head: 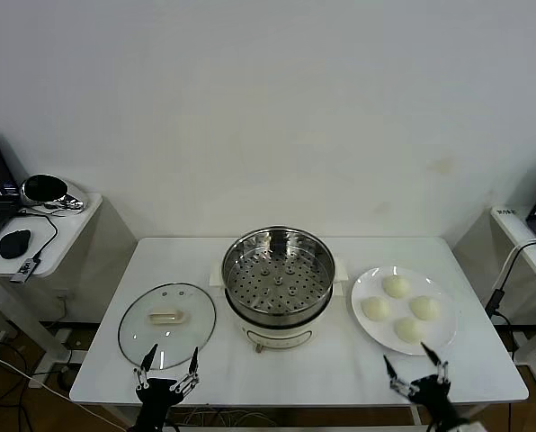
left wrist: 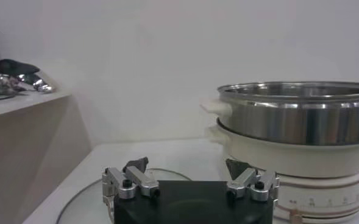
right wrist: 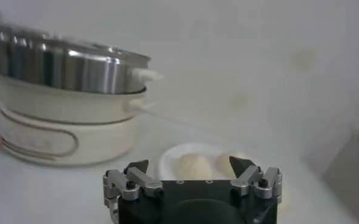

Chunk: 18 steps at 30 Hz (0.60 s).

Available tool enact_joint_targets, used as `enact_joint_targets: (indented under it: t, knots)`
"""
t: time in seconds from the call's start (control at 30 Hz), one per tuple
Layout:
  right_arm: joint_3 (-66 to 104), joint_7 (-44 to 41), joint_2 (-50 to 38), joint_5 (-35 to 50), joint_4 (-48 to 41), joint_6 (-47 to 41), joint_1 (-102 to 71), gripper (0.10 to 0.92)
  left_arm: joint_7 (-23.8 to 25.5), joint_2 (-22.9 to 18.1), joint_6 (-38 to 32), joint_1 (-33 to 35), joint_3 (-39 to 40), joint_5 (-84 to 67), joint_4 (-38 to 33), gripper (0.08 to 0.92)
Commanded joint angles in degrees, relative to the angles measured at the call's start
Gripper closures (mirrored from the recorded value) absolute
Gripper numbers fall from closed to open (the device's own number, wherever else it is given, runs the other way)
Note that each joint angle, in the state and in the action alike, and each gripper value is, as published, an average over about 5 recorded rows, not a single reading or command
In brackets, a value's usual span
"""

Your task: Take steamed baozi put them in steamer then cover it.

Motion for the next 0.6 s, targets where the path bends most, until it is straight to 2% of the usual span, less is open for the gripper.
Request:
enact_joint_targets:
  t: [0.03,0.13,0.3,0.47,0.6]
  knots:
    - [2.9,-15.1,-21.7,-15.8,-4.5,-6.9,14.6,0.203,0.3,0.8,-0.3,0.0,-0.1,3.2,-0.2,0.177]
    - [-0.8,-21.2,-26.6,-17.1,-7.9,-7.7,21.5,0.203,0.4,0.8,-0.5,0.0,-0.2,3.3,-0.3,0.177]
    - [-17.6,-32.7,-31.4,-17.7,-16.5,-8.3,39.5,0.203,0.2,0.5,-0.5,0.0,-0.6,4.0,-0.1,0.177]
    - [-37.2,-41.6,-31.3,-17.7,-27.0,-6.6,59.0,0.203,0.0,0.5,-0.5,0.2,-1.2,4.4,0.2,0.177]
    - [-50.8,-45.3,-28.9,-17.1,-34.0,-3.8,71.9,0.203,0.0,0.3,-0.5,0.0,-1.7,4.3,0.3,0.177]
